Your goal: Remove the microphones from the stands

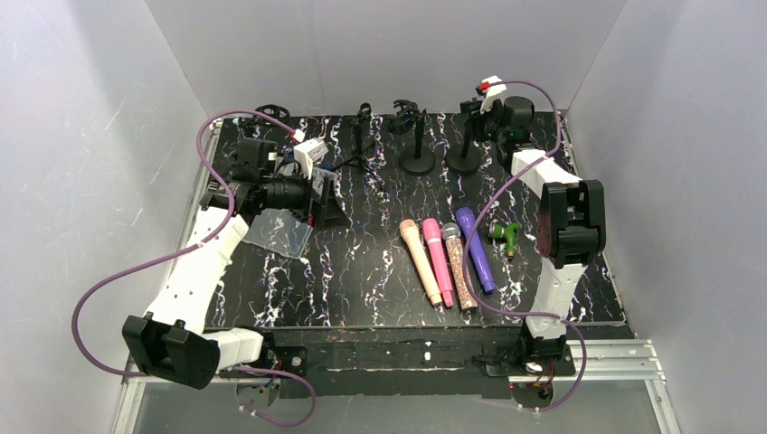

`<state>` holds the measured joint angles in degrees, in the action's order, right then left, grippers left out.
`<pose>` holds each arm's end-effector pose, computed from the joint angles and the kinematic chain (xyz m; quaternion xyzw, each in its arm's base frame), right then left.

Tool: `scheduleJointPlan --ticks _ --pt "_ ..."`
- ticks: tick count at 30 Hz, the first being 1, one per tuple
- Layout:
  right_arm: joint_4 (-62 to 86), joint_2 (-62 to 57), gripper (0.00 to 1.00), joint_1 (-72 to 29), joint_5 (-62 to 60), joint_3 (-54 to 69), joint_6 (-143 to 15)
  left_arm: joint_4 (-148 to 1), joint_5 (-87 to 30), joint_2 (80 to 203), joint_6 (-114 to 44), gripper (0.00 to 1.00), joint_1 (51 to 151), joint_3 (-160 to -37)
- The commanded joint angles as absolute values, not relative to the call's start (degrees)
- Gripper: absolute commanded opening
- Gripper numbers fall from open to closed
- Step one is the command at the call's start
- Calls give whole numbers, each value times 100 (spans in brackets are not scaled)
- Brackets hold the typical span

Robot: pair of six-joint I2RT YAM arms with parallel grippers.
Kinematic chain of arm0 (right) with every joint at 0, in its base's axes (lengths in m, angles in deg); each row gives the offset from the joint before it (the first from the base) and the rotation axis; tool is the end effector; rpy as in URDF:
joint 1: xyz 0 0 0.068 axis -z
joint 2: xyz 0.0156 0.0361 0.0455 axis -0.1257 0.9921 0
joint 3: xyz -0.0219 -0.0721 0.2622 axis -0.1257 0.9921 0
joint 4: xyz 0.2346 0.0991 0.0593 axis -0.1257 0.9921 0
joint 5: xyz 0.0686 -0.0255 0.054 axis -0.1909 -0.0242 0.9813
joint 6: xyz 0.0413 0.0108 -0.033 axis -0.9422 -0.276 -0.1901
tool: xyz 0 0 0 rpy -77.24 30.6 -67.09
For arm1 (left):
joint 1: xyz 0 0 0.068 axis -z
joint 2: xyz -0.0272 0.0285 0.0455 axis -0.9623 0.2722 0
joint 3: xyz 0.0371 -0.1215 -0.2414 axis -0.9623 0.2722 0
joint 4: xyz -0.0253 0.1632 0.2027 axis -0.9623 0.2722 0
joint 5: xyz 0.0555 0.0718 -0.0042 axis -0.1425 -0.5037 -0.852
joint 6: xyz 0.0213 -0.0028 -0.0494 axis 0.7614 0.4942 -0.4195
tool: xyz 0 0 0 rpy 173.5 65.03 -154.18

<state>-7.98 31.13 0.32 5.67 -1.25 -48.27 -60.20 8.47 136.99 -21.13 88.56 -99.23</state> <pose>0.4734 0.0663 0.2628 -0.1844 0.7461 0.0878 0.6338 0.2593 -0.0923 0.4155 0.3471 0.6598 -0.3550 0.5641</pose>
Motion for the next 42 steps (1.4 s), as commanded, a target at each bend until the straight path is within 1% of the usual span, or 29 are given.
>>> scheduleJointPlan --ticks 1,4,6,11,15,20,26,28,34,38,41,42 --pt "99 2974 44 -8 359 0 -4471 -5657 1043 13578 -1910 98 8821 -9920" --pt "208 2933 51 -25 338 -56 -4466 -5579 973 13545 -1816 98 8823 -9945" --pt "306 2920 59 -38 295 -131 -4483 -5542 959 13519 -1799 98 8827 -9968" --pt "355 2741 65 -32 279 -157 -4512 -5448 920 13451 -1738 98 8827 -10019" --pt "348 2379 67 -34 231 73 -4559 -5262 702 13426 -1699 98 8827 -10127" --pt "177 1621 69 -33 147 804 -4551 -5072 311 13312 -1599 98 8825 -10245" --pt "728 776 71 -30 45 1026 -4574 -4988 -209 13044 -1469 98 8825 -10396" --pt "974 546 71 -32 37 1015 -4558 -4903 -576 12958 -1443 98 8827 -10454" --pt "1639 3 73 -34 -2 1038 -4446 -4589 -2525 12748 -1250 98 8819 -10631" --pt "1976 -286 76 -34 -94 1056 -4423 -4755 -3828 12512 -1004 98 8797 -10493" --pt "2322 -544 78 -33 -146 1126 -4562 -4960 -4375 12275 -833 98 8792 -10295" --pt "2424 -701 81 -33 -147 1204 -4596 -5033 -4506 12171 -828 98 8786 -10159"
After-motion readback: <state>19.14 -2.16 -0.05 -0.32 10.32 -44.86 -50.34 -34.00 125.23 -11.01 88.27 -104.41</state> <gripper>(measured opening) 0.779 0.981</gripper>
